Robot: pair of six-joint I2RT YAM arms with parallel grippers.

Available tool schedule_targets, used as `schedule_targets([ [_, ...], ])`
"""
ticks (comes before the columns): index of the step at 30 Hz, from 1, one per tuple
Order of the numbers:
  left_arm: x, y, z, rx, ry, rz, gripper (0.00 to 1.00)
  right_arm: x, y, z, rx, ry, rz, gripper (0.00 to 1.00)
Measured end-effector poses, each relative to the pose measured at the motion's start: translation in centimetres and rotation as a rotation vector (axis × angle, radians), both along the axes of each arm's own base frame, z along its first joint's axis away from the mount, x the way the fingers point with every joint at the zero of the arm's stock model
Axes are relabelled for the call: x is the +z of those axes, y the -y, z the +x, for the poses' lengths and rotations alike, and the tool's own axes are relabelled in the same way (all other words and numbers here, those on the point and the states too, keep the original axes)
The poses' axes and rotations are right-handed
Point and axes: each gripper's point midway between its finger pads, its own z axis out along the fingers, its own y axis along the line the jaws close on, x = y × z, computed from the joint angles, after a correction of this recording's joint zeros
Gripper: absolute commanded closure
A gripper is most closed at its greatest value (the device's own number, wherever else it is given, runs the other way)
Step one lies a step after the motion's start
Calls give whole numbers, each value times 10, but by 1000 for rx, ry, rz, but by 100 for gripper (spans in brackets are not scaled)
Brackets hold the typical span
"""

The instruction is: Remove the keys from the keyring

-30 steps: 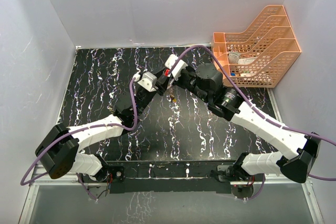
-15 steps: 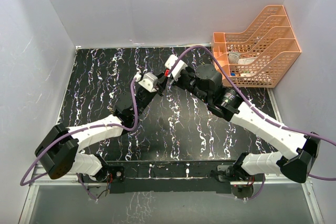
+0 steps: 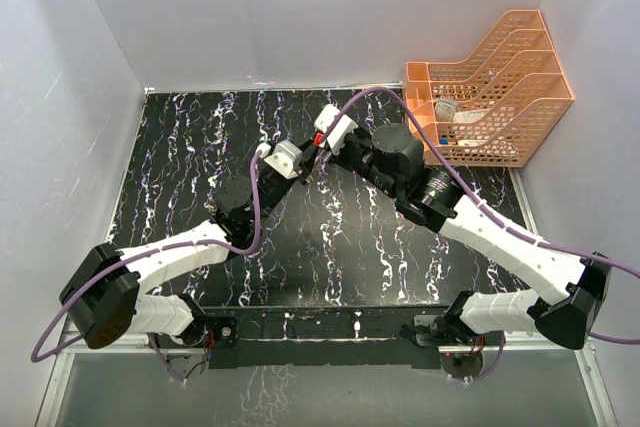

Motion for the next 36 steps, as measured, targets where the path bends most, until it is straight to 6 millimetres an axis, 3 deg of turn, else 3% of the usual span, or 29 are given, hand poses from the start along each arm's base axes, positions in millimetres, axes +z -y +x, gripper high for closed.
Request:
schedule_targets([
  [19, -2, -7, 8, 67, 0, 40, 100, -7, 3, -3, -3, -22, 0, 100],
  [28, 15, -5, 10, 89, 44, 69, 100, -7, 9, -12, -3, -51, 26, 100],
  [36, 11, -4, 11, 92, 45, 103, 100, -13, 6, -13, 4, -78, 30, 100],
])
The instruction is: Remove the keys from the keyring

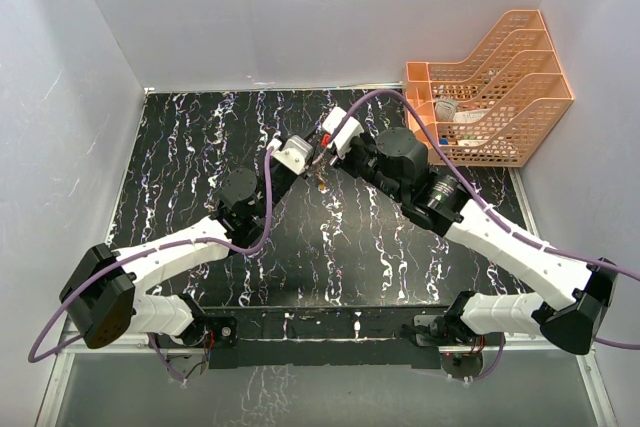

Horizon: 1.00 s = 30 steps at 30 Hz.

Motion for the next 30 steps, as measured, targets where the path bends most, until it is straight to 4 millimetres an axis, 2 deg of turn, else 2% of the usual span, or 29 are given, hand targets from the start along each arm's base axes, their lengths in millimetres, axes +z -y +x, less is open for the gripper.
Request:
schedule_targets([
  [11, 4, -6, -1, 15, 9, 11, 100, -17, -12, 4, 25, -36, -24, 100],
  [24, 4, -8, 0, 31, 6, 14, 100, -17, -11, 5, 19, -35, -21, 100],
  [30, 5, -10, 0, 39, 10, 12, 100, -10, -8, 5, 11, -21, -8, 100],
])
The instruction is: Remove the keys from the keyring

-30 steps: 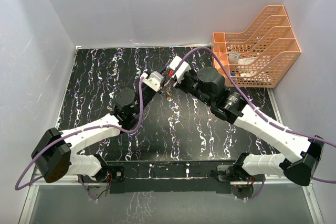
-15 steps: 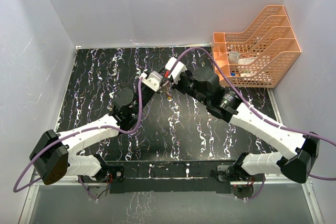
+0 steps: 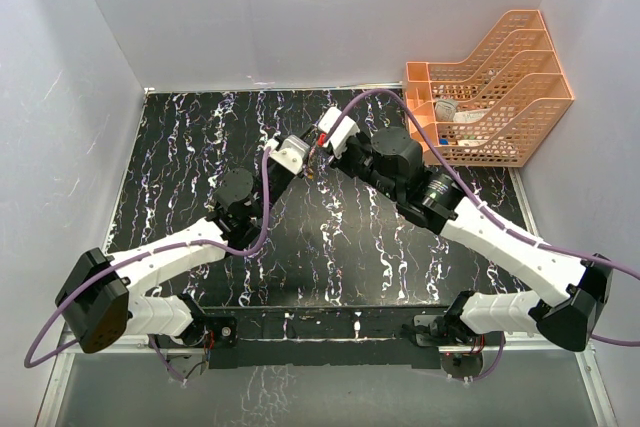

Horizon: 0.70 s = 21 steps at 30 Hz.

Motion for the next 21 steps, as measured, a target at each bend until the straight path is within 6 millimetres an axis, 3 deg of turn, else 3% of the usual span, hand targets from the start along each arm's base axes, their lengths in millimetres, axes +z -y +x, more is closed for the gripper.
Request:
schedule_targets([
  [21, 18, -5, -8, -9, 37, -41, 100, 14, 1, -3, 8, 30, 32, 100],
])
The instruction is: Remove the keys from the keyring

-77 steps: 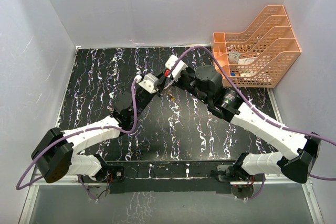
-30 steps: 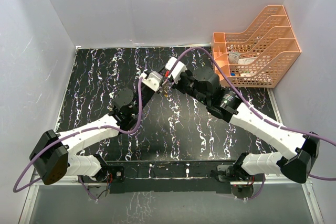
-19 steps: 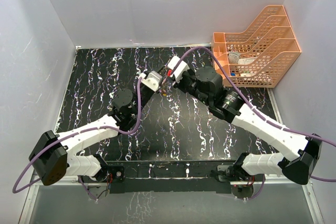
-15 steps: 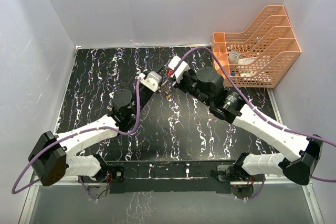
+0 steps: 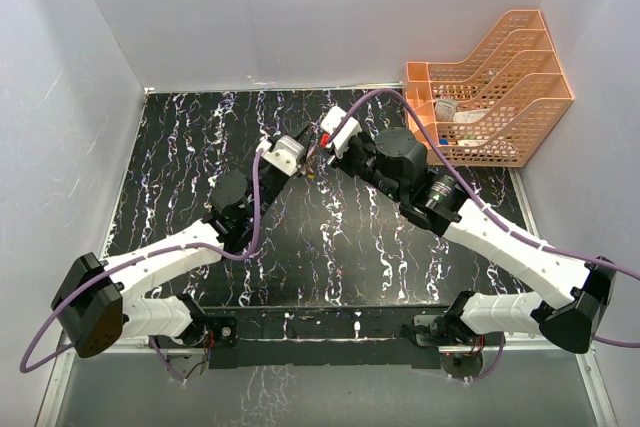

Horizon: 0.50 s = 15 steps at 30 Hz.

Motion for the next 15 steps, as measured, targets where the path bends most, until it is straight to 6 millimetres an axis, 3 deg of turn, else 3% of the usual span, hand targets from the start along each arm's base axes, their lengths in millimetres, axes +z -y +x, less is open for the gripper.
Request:
schedule_targets([
  [15, 6, -5, -5, -8, 0, -4, 100, -7, -16, 8, 22, 1, 3, 100],
])
